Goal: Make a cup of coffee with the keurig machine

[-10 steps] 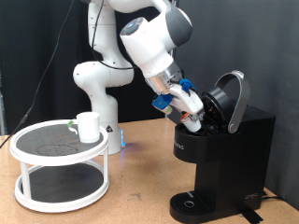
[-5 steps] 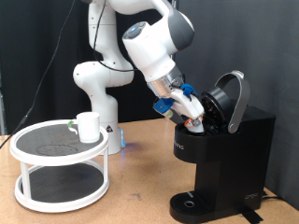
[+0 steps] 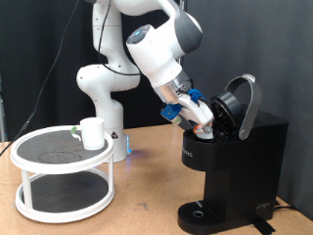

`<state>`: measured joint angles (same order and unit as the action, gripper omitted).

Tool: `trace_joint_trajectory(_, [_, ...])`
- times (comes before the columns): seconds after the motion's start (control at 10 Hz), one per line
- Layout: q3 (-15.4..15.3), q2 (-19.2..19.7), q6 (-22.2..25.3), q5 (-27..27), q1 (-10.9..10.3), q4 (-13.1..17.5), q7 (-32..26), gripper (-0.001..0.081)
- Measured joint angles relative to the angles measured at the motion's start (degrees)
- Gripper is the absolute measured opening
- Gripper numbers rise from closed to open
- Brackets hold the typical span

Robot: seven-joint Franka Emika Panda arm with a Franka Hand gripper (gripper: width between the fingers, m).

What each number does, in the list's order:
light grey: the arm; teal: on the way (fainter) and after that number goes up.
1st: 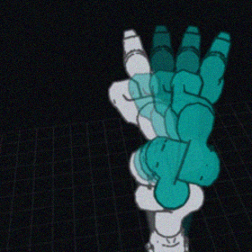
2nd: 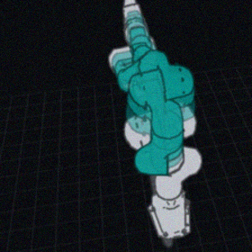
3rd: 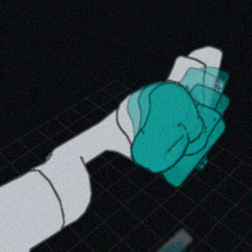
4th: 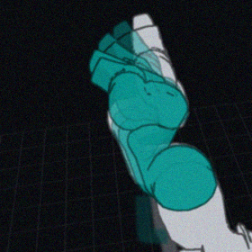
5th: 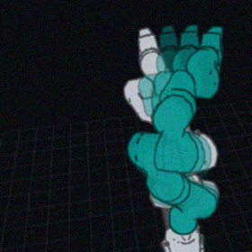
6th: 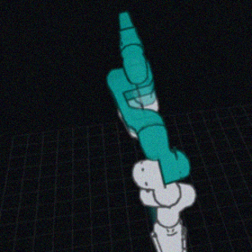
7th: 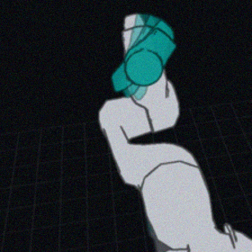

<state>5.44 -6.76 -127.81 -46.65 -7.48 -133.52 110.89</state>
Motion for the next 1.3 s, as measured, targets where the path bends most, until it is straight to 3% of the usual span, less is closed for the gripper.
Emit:
trace_joint_trajectory(0.3, [0.2, -2.5, 2.8, 0.1, 0.2, -0.5, 0.1, 0.0734])
trace_joint_trajectory(0.9, [-3.0, -2.3, 1.1, 1.9, -0.2, -2.6, 2.0, 0.0734])
trace_joint_trajectory(1.3, [-3.0, -3.5, 1.6, -1.9, 0.0, -3.7, 0.1, 0.0734])
